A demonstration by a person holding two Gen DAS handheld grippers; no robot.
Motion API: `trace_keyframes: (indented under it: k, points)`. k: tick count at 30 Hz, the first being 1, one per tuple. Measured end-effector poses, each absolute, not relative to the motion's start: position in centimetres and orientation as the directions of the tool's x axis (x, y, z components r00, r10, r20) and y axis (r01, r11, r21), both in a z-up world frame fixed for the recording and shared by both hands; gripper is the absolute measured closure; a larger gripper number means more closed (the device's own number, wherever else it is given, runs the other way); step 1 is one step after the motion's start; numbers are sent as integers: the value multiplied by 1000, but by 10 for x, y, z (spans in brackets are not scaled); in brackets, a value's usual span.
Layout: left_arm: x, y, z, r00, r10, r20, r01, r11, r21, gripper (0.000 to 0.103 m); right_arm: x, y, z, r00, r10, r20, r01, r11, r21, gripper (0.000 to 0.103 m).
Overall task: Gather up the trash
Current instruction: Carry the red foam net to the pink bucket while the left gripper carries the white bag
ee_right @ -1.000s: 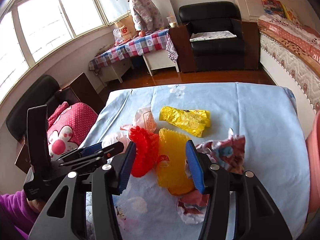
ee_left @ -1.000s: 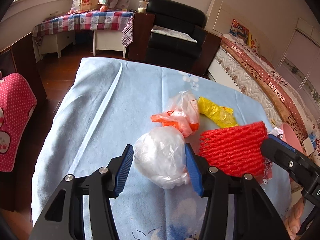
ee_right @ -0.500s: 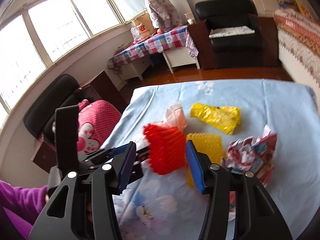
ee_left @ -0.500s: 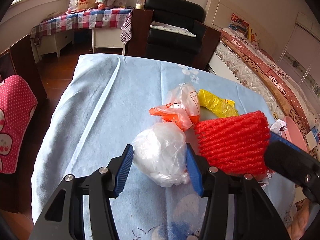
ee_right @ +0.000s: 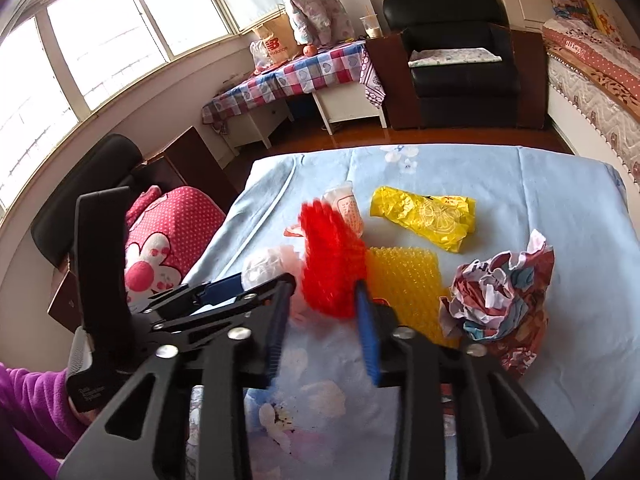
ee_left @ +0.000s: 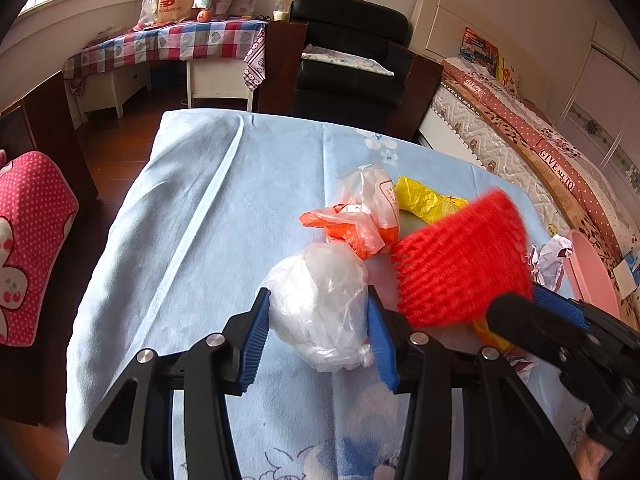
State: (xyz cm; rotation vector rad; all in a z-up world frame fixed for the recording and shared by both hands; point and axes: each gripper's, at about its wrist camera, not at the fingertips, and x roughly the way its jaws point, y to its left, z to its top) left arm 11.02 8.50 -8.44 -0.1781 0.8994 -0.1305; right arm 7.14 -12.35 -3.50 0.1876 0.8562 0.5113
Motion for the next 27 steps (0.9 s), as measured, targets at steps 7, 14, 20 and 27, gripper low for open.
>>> trace_keyframes:
  k: [7,14,20,27]
  points:
    - [97,82,-76,628,-172,-759,22,979,-204,64,61,-132,-29,557,496,-666,-362,867,342,92]
    - [79,60,-47,668,-183,-721,52,978,-201,66,36,-163,-4,596,525,-608,-368,851,375,92]
    - [67,28,-19,705,-198,-681,81,976,-200,66,12,-209,20,656,517,-550,-350,854,384,92]
    - [56,-20,16,735,-247,-632,142,967,-212,66,-6,-277,35,740,459,-492,-266,871,413,92]
